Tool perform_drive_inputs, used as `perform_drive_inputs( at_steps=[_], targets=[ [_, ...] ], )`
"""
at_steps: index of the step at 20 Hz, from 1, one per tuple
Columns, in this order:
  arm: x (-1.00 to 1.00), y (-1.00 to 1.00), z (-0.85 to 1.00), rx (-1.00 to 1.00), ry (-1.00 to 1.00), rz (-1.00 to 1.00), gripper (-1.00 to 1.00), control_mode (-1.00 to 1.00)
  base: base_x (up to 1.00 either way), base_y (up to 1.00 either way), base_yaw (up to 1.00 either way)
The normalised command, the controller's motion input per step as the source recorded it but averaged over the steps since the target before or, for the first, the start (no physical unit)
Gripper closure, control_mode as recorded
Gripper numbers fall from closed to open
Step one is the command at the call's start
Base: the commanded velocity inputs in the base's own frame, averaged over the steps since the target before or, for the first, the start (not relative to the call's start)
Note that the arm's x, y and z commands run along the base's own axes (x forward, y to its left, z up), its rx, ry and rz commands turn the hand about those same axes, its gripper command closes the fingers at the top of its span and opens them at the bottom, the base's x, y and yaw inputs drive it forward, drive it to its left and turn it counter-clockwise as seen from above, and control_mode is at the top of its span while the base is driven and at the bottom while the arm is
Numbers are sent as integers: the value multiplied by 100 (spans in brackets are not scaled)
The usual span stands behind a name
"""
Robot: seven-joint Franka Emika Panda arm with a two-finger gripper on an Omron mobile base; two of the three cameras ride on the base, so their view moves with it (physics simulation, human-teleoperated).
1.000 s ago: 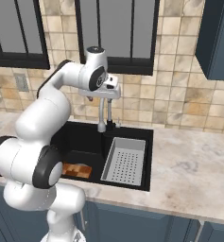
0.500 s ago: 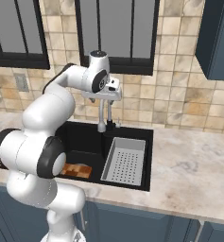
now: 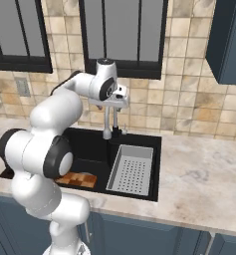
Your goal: Turn on the sink faucet with hot water and rinse the cutting board for ten seconds, then turn off the faucet. Push the cutting board to reach the water if necessary.
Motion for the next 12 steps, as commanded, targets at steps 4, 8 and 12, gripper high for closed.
perform_drive_inputs(
  at_steps=[4,8,12],
  targets=[
    [25,0,-18,0,0,0,-100,-100,0,0,0],
    [25,0,-15,0,0,0,-100,-100,0,0,0],
    [14,2,-12,0,0,0,-100,-100,0,0,0]
  ],
)
